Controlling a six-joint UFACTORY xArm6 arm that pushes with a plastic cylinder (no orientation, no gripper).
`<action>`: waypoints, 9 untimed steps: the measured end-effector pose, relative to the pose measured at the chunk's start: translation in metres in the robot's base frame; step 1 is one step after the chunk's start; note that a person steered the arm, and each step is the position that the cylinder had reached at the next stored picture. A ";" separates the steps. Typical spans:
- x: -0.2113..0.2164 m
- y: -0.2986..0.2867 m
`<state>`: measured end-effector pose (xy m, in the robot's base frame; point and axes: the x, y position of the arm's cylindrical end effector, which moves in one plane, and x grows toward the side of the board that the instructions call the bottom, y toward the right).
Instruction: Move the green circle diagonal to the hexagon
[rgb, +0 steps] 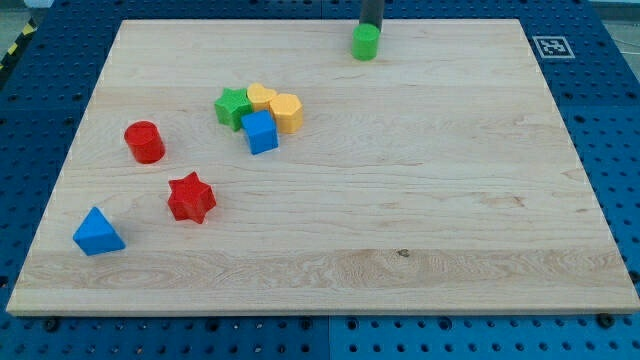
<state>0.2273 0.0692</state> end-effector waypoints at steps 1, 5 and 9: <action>0.018 -0.003; 0.031 -0.025; 0.025 0.031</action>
<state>0.2521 0.1006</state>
